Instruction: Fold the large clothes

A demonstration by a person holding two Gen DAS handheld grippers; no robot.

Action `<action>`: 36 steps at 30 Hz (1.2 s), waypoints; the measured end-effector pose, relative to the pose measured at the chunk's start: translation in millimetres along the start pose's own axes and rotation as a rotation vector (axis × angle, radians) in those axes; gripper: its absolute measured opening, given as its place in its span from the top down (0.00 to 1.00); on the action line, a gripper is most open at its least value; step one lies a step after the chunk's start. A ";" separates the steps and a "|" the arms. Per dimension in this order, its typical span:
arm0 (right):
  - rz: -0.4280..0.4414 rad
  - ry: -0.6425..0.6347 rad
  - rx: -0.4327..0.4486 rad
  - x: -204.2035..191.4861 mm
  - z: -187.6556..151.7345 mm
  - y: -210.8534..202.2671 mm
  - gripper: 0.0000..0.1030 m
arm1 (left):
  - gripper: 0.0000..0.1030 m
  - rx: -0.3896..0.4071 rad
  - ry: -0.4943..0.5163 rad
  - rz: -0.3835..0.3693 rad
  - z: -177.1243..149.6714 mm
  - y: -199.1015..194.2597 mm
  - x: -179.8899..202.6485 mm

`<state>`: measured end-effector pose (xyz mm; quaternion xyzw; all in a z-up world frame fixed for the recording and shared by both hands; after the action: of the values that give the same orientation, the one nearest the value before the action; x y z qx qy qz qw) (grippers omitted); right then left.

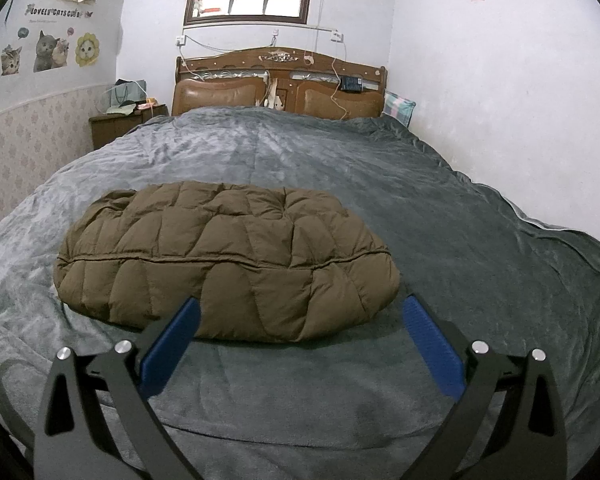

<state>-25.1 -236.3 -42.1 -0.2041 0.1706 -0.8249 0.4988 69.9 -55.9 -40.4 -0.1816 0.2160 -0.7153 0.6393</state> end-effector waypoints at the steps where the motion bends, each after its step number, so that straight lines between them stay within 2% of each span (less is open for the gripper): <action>1: 0.000 -0.001 -0.001 0.0 -0.4 -0.1 0.02 | 0.03 0.000 0.002 -0.002 -0.3 0.4 0.5; 36: 0.002 -0.006 -0.004 -1.5 -0.8 2.5 0.02 | 0.03 -0.027 -0.004 -0.024 -2.2 4.8 5.0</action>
<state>-23.0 -236.0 -44.2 -0.2076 0.1708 -0.8235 0.4996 72.1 -61.1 -44.9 -0.1944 0.2222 -0.7193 0.6288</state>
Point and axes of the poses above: each gripper's, at about its wrist camera, not at the fingertips, and y roughly the way its jaws point, x to its right, z to its top, the point moved 3 cm from there along y, roughly the way its jaws point, and after that the axes turned 2 degrees about x, right-handed, at the moved point
